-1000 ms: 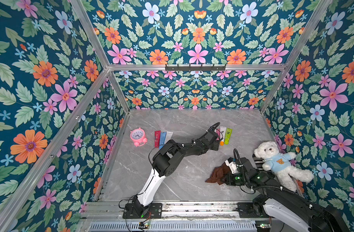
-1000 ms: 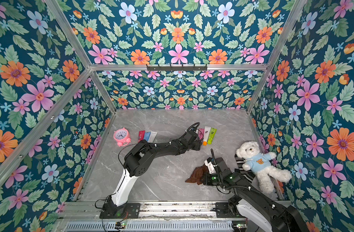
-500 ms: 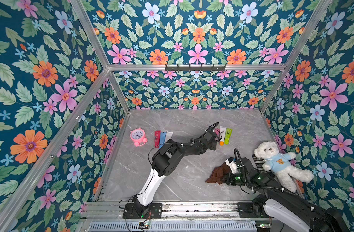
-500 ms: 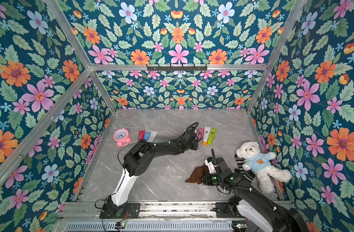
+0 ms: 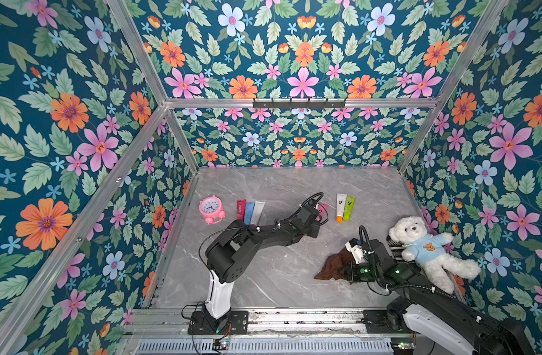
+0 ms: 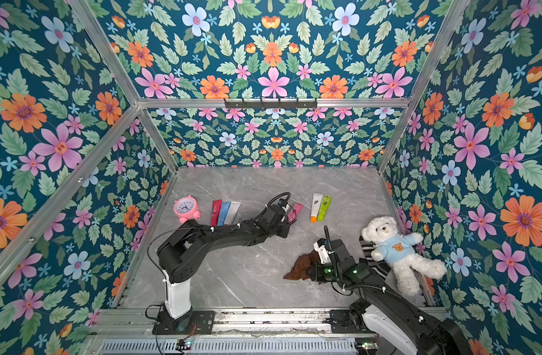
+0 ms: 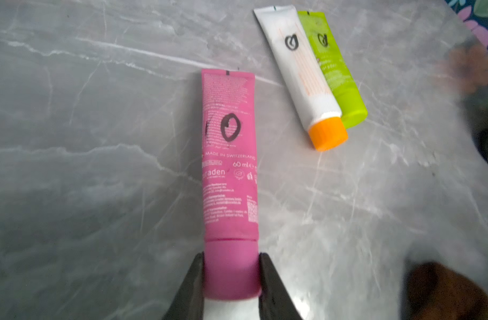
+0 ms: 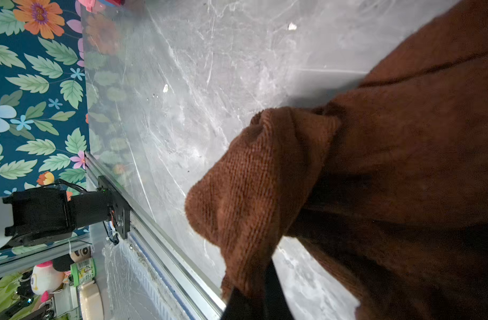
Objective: Wipe the surface of the toothpaste tube
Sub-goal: Move the toothpaste to the center of the board.
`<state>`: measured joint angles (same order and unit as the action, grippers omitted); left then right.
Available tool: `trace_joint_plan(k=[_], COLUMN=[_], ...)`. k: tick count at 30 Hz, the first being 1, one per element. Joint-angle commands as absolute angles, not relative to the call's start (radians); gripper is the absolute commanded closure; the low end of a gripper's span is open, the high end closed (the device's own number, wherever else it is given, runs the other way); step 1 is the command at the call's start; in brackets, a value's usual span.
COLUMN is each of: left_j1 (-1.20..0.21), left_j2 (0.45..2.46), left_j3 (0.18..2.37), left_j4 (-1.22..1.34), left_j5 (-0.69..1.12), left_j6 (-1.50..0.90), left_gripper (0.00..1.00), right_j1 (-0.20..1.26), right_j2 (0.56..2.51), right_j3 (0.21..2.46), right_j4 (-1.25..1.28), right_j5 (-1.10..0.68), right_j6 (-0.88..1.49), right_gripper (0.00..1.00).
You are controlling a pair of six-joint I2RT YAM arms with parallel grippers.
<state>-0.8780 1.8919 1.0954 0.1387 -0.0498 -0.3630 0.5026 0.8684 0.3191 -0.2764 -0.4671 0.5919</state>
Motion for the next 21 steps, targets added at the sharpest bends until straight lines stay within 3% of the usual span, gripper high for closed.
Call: trace_joint_plan(k=[1,11,18,21], left_j1=[-0.886,-1.000,-1.067,-1.072], left_j2=[1.787,1.464,1.344,1.337], left_j3=[0.969,0.651,0.509,0.471], left_j4=[0.188,0.101,0.149,0.183], left_j5=[-0.020,-0.058,-0.086,-0.084], left_j6=[-0.335,-0.380,-0.414,-0.417], left_gripper=[0.94,0.93,0.92,0.92], right_j1=[0.482,0.424,0.410,0.410], right_j2=[0.903,1.110,1.188,1.223], right_j3=[0.340,0.523,0.699,0.740], right_j4=[-0.226,-0.209,-0.365,-0.350], right_j5=[-0.474,-0.506,-0.340,-0.354], right_j6=[0.558,0.456,0.321,0.320], right_gripper=[1.00,1.00,1.00,1.00])
